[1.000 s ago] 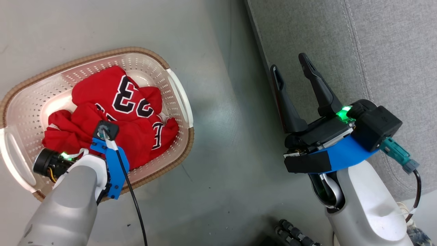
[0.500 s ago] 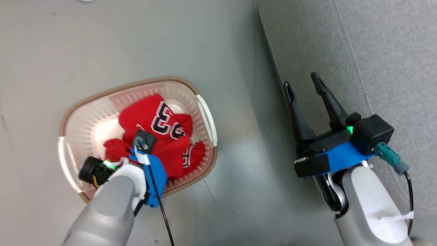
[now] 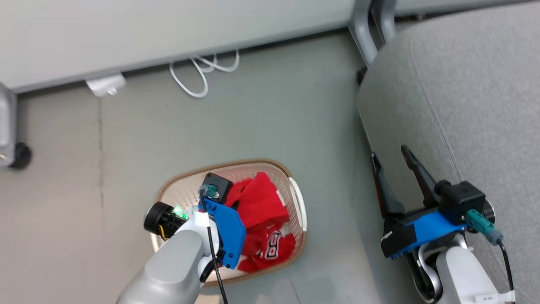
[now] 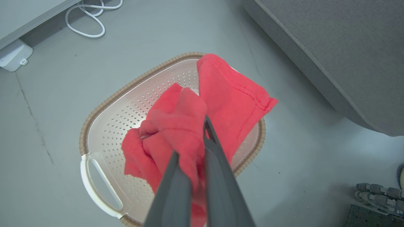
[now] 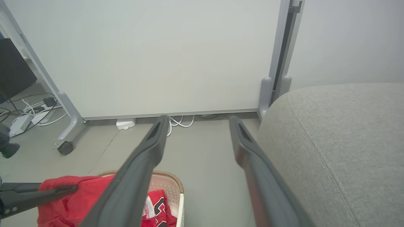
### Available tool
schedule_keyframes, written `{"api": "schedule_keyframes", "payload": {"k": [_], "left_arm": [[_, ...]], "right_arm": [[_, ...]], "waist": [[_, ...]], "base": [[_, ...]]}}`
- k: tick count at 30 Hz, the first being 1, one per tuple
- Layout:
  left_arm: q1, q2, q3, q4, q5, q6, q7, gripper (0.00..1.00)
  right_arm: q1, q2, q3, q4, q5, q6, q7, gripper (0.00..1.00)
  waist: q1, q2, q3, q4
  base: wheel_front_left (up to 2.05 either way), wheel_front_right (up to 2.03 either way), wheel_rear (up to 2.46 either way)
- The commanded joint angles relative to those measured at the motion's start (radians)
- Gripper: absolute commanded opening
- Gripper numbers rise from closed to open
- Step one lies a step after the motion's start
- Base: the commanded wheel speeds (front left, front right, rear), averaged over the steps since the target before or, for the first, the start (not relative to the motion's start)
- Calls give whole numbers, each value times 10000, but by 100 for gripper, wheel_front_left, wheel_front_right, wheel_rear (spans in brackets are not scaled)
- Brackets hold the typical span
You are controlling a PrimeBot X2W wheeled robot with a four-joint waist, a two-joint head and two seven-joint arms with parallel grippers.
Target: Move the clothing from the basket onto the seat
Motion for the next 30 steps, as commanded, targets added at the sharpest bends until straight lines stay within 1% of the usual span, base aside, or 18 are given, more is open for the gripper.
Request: {"api": "schedule_keyframes", "payload": {"k": [1, 10, 17, 21, 24, 26, 30], "left_arm": [[158, -24, -150, -132, -158, -25, -101, 0], [-176, -89, -1146, -1201, -1246, -24, -618, 0], [-640, -91, -1938, -2407, -2289, -24, -784, 0], [-1031, -93, -2303, -2898, -2741, -18, -892, 0], [-1234, -95, -2511, -3121, -2919, 55, -956, 0], [-1517, -91, -2792, -3450, -3230, 185, -1069, 0], [-1727, -88, -3165, -3656, -3579, 361, -1215, 0]], "right_arm": [[252, -39, -57, -35, -29, 4, 46, 100], [1204, -38, -281, -344, -73, 4, 487, 100], [1757, -38, -228, -546, -43, 4, 790, 100], [1937, -38, -92, -707, 12, 4, 968, 100], [1990, -38, -44, -767, 29, 4, 1022, 100], [2087, -38, 22, -823, 44, 4, 1099, 100], [2143, -38, 124, -899, 7, 4, 1169, 100]], "waist": [[2, -1, -938, 608], [2, -1, -2165, 986], [2, -1, -2807, 1260], [2, -1, -3012, 1287], [2, -1, -3101, 1281], [2, -1, -3227, 1257], [2, -1, -3342, 1209]], "base": [[0, 0, 0], [0, 0, 0], [0, 0, 0], [0, 0, 0], [0, 0, 0], [0, 0, 0], [0, 0, 0]]}}
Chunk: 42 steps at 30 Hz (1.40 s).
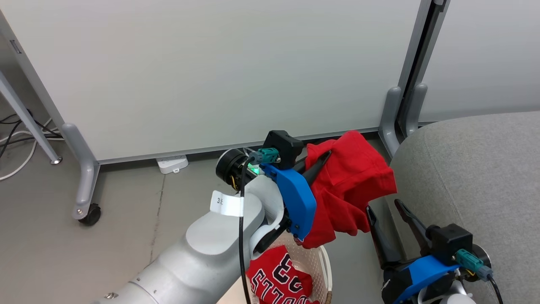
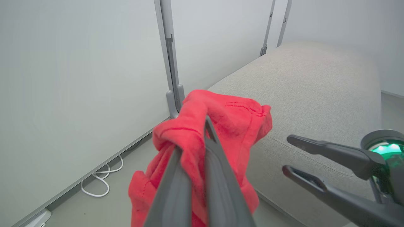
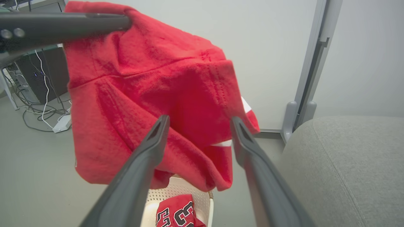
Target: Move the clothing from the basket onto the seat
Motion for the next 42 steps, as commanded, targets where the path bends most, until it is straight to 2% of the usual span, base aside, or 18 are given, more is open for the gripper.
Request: {"api": "schedule_keyframes", "payload": {"k": [1, 11, 18, 29, 42], "left_arm": [[-125, 4, -43, -10, -50, 62, -59, 0], [-328, 2, -887, 61, -817, 336, -270, 0], [-481, 2, -1250, 135, -1197, 393, -403, 0], [-700, 0, -1580, 163, -1493, 392, -592, 0], [-750, -2, -1762, -173, -1720, 299, -587, 0]], "right_arm": [[110, -36, 17, -48, 2, 4, 22, 100], [214, -36, 276, -182, 116, 4, 206, 100], [-284, -34, 1191, 75, 479, 5, 575, 100], [-1788, -37, 2181, 1678, 291, 5, 1357, 100], [-3163, -30, 2684, 3636, 753, 5, 1182, 100]], "waist": [[2, -1, -19, -16], [2, -1, -31, -32], [2, -1, 77, -29], [2, -1, 234, -5], [2, -1, 156, 214]], "base": [[0, 0, 0], [0, 0, 0], [0, 0, 0], [0, 0, 0], [0, 0, 0]]}}
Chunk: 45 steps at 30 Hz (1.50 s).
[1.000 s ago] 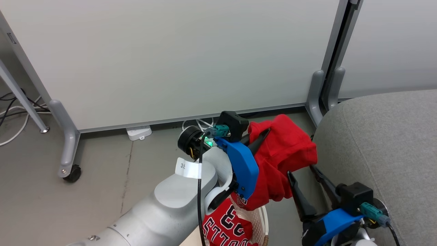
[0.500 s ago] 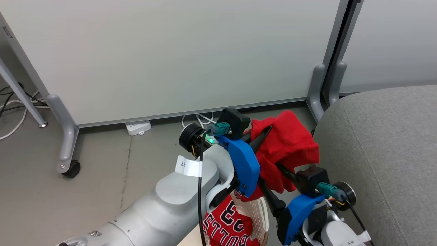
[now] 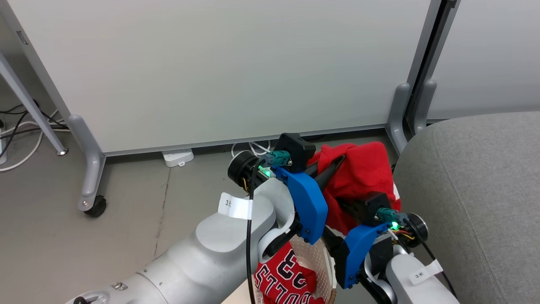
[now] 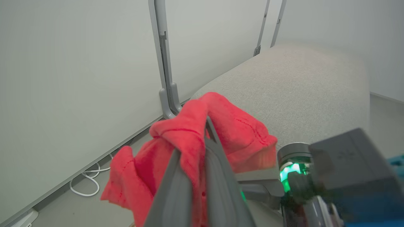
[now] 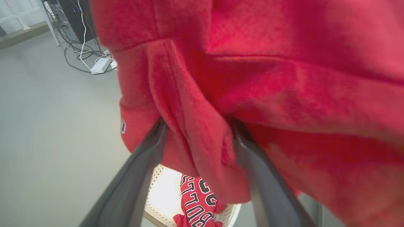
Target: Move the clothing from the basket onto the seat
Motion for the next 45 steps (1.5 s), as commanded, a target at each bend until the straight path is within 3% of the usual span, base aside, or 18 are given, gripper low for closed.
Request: {"api": "schedule_keyframes", "payload": {"k": [1, 9, 10, 11, 42, 43, 44, 45], "left_arm": [[-108, -1, -24, -29, -27, -23, -16, 0], [-62, -1, -61, -106, -176, -104, -69, 0], [-67, -1, -65, -108, -192, -90, -73, 0], [-75, -1, -66, -107, -182, -88, -71, 0], [51, -1, -83, 307, -14, -164, -234, 0], [61, -1, -83, 314, -22, -174, -248, 27], [68, -1, -83, 324, -11, -179, -291, 75], [68, -1, -83, 335, 15, -168, -382, 100]], "right_arm": [[-265, -24, 94, 92, 104, 5, -100, 100], [-929, -25, 987, 774, 640, 5, -486, 100], [-999, -25, 1088, 851, 723, 5, -538, 44], [-1070, -25, 1176, 917, 795, 5, -593, 2], [-1564, -27, 1737, 2071, 1120, 5, -1599, 0], [-1559, -27, 1745, 2077, 1123, 5, -1617, 0], [-1553, -27, 1748, 2077, 1121, 5, -1641, 0], [-1554, -27, 1748, 2062, 1101, 5, -1691, 0]], "waist": [[0, -1, -9, 13], [0, -1, -48, -20], [0, -1, -51, -30], [0, -1, -51, -38], [0, -1, -143, -324], [0, -1, -147, -325], [0, -1, -150, -325], [0, -1, -150, -328]], "base": [[0, 0, 0], [0, 0, 0], [0, 0, 0], [0, 0, 0], [0, 0, 0], [0, 0, 0], [0, 0, 0], [0, 0, 0]]}}
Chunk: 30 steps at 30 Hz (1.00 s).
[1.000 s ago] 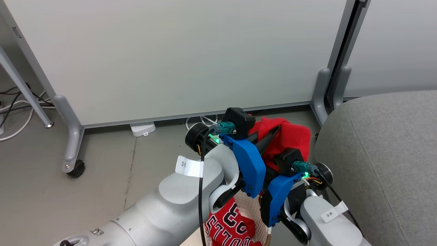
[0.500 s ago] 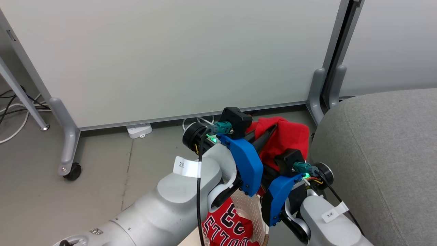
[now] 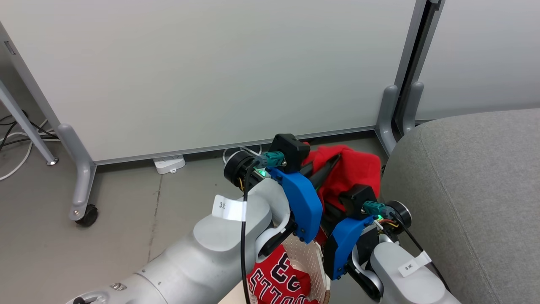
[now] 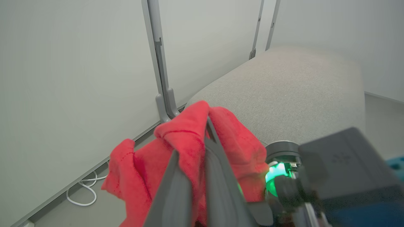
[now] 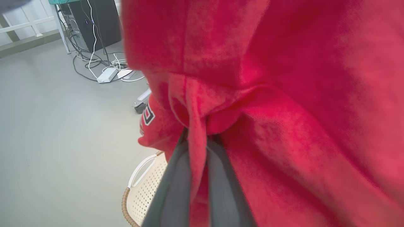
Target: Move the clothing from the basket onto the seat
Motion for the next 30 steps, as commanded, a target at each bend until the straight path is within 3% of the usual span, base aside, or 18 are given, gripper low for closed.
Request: {"api": "schedule_keyframes", "payload": {"k": [1, 9, 13, 16, 20, 30], "left_arm": [[99, 1, -37, 57, 35, -26, -196, 100], [493, 6, 122, 534, 295, -300, -1080, 100], [917, 259, 680, 654, 620, -325, -1287, 100], [1875, 720, 2342, -339, 1606, -83, -1296, 100], [3155, 1217, 3819, -1448, 3110, 47, -1300, 100], [5855, 1383, 6614, -3035, 5620, -110, -1303, 100]], "right_arm": [[-69, -37, -5, -11, -16, 5, -132, 0], [-73, -114, -203, -342, -201, 5, -449, 0], [80, -143, -383, -660, -354, 5, -539, 0], [326, -206, -620, -1066, -484, 5, -533, 0], [560, -255, -898, -1557, -658, 5, -431, 0], [1184, -365, -1709, -2659, -1055, 5, 10, 0]], "waist": [[-1, 0, -1, -4], [-1, 0, 31, -35], [-1, 0, 71, -60], [-1, 0, 163, -18], [-1, 0, 261, -8], [-1, 0, 433, 59]], "base": [[0, 0, 0], [0, 0, 0], [0, 0, 0], [0, 0, 0], [0, 0, 0], [0, 0, 0]]}}
